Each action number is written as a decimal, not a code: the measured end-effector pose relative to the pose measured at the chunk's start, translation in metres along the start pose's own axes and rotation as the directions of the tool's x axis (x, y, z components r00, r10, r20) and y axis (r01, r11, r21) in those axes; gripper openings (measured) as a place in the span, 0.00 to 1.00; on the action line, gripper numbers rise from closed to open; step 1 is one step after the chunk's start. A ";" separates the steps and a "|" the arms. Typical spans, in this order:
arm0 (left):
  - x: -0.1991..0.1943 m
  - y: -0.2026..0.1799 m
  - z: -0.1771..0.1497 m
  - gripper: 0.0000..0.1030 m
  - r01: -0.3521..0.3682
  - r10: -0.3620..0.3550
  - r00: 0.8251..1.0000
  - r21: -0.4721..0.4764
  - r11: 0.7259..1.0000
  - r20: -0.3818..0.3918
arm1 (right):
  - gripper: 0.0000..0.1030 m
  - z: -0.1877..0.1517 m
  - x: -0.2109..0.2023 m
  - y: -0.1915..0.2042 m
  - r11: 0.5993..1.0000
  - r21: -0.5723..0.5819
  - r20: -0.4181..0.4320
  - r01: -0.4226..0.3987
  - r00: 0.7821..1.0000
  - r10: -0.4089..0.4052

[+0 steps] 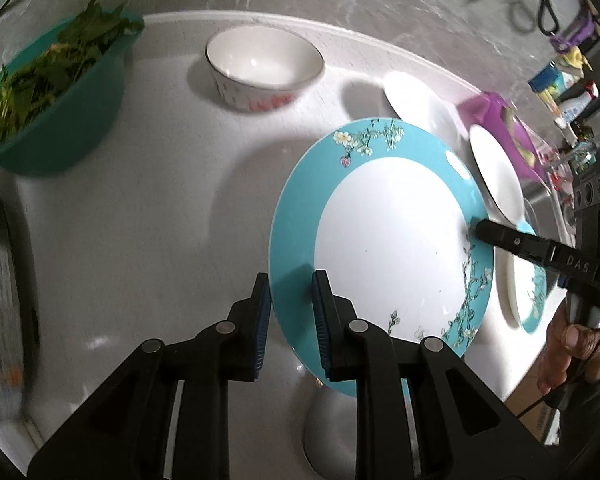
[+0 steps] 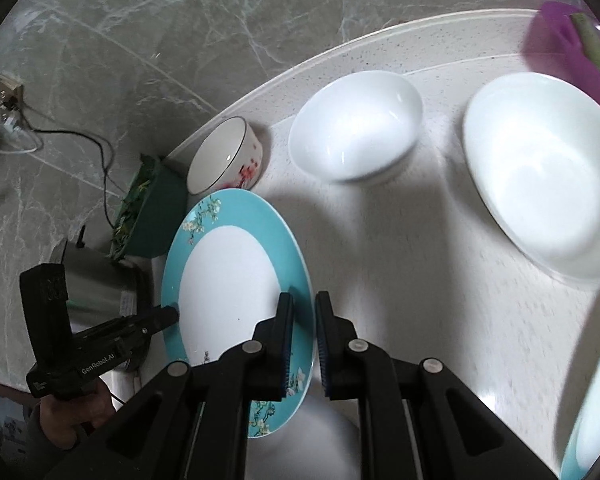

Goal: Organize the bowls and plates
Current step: 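Lift the teal floral plate and lay it onto the grey plate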

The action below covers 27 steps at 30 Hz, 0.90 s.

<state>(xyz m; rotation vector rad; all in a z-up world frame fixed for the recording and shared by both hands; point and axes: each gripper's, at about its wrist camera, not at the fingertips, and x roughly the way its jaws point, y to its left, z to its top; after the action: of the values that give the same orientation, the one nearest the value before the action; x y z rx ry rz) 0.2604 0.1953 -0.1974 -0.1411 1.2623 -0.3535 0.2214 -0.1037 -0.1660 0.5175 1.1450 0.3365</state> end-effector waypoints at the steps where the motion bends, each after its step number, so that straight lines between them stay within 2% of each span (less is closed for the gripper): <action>1: -0.002 -0.002 -0.011 0.18 0.006 -0.007 1.000 -0.002 1.000 -0.008 | 0.14 -0.007 -0.006 0.000 1.000 -0.001 -0.001 -0.002 1.000 0.002; 10: 0.008 -0.026 -0.087 0.18 0.027 -0.029 0.993 -0.019 0.999 -0.118 | 0.15 -0.065 -0.039 -0.007 1.000 0.014 -0.015 -0.008 1.000 0.008; 20: 0.003 -0.046 -0.116 0.18 -0.015 0.016 0.993 0.014 1.000 -0.118 | 0.14 -0.098 -0.027 -0.028 0.999 0.045 -0.069 0.017 0.998 -0.013; 27: 0.019 -0.041 -0.121 0.18 -0.034 0.038 0.990 0.034 0.999 -0.136 | 0.14 -0.119 -0.014 -0.039 0.997 0.068 -0.097 0.033 0.995 -0.026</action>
<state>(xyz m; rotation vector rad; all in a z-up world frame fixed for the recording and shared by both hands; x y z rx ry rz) 0.1431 0.1613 -0.2390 -0.0676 1.3917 -0.3567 0.1059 -0.1172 -0.2141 0.5496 1.2602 0.2992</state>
